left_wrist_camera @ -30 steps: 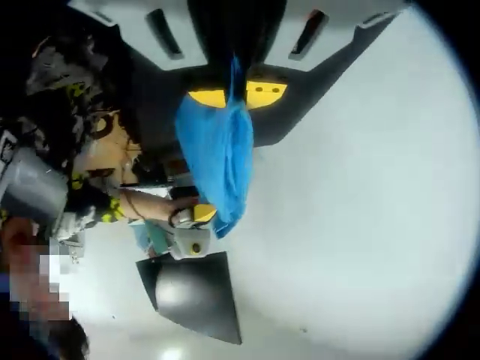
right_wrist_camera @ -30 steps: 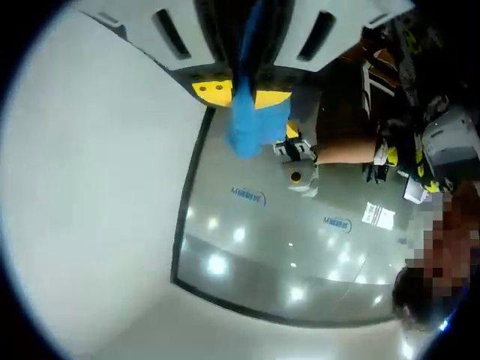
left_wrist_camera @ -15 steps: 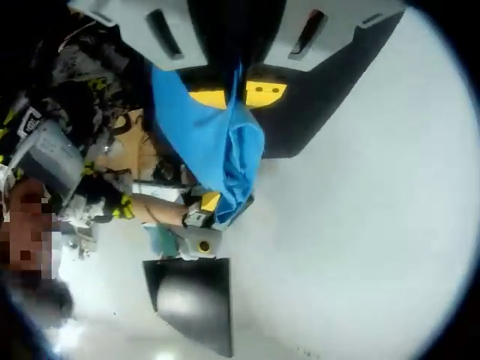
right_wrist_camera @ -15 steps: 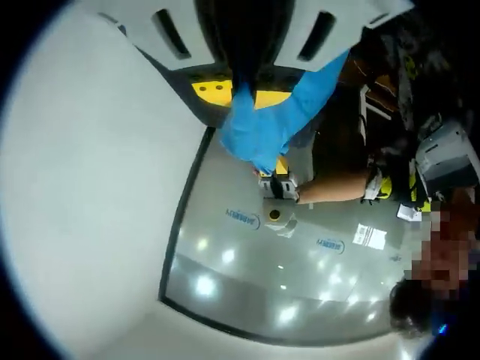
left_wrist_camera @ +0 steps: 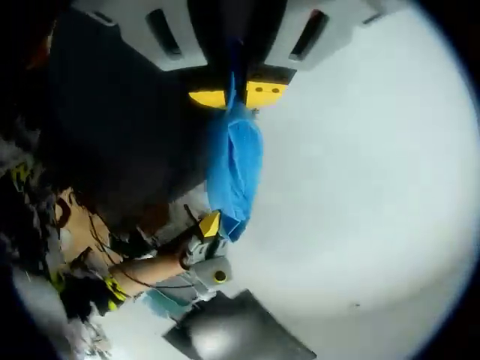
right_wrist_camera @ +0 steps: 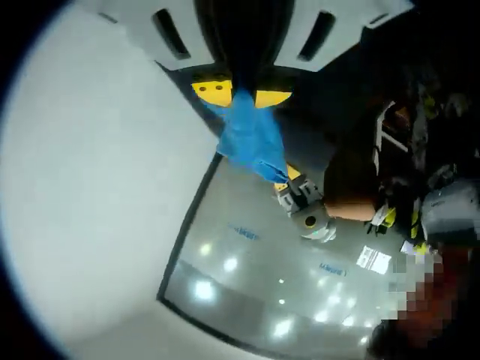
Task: Spread out the cloth and fold it
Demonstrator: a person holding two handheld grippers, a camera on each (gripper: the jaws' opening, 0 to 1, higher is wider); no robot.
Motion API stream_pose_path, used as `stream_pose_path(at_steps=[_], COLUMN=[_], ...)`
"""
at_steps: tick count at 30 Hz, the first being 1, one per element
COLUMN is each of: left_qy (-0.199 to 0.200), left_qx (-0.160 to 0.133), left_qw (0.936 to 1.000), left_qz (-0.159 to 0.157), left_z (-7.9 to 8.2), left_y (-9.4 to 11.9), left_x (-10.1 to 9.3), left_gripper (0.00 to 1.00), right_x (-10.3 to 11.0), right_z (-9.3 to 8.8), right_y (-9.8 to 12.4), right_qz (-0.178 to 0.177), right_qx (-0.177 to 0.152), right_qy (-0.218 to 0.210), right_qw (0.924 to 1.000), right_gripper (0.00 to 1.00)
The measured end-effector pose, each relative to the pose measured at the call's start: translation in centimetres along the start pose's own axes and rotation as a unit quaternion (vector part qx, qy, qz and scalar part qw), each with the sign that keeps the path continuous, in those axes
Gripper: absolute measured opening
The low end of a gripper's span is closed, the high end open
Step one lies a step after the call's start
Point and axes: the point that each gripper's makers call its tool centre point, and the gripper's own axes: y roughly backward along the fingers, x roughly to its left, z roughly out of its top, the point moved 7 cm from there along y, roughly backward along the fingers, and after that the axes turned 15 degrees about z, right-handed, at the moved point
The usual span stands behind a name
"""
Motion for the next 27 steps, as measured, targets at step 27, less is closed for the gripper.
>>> stream_pose_path(at_steps=[27], left_qy=[0.144], left_qx=[0.017], left_qw=[0.9894], left_qz=[-0.005], left_z=[-6.5], left_y=[8.9], left_x=[-12.1], left_gripper=[0.23], right_x=[17.0], right_z=[-6.8], right_y=[-1.3], right_qz=[-0.04], right_qx=[-0.043], right_qy=[-0.061], right_qw=[0.9964], right_gripper=[0.33])
